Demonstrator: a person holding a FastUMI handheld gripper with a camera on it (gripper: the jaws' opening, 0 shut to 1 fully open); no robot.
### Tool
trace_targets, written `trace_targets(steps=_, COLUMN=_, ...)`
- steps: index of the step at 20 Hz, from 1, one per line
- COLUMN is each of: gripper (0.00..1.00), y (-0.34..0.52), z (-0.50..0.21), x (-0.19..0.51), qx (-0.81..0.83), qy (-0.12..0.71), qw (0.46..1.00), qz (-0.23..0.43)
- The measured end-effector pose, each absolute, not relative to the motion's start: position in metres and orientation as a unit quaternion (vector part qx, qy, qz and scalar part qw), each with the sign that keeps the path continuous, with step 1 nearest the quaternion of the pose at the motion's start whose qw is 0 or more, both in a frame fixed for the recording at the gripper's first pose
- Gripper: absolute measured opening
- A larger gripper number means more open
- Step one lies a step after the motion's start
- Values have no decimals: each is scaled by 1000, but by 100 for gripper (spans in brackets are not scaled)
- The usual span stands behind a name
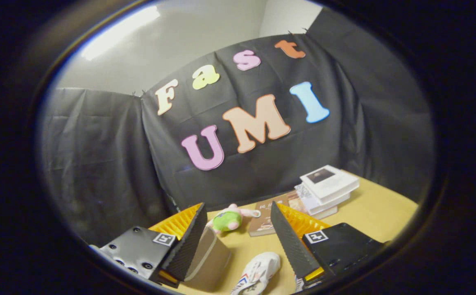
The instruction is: Open the storage box then place both shoes into the box .Put the left shoe in first, then the right shoe, with the right side of both shoes facing outward in a uniform manner.
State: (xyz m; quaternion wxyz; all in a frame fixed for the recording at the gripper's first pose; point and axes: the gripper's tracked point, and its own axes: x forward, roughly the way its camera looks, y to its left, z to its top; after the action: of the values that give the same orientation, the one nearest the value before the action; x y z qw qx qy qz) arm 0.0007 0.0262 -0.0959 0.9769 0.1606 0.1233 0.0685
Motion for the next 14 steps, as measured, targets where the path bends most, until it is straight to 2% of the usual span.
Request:
trace_targets(steps=4, gripper=99, y=47, z=-152, x=-10, qx=258, qy=196, qw=942, qz=87)
trace_targets(steps=7, gripper=99, y=47, z=-181, x=-17, qx=307, qy=223, qw=923, qz=70)
trace_targets(steps=10, gripper=99, y=22, z=-179, x=-16, qx=288, qy=199, qw=936, qz=31)
trace_targets(steps=14, gripper=99, y=-12, z=-159, x=-17, qx=170, qy=160, qw=972, qz=2)
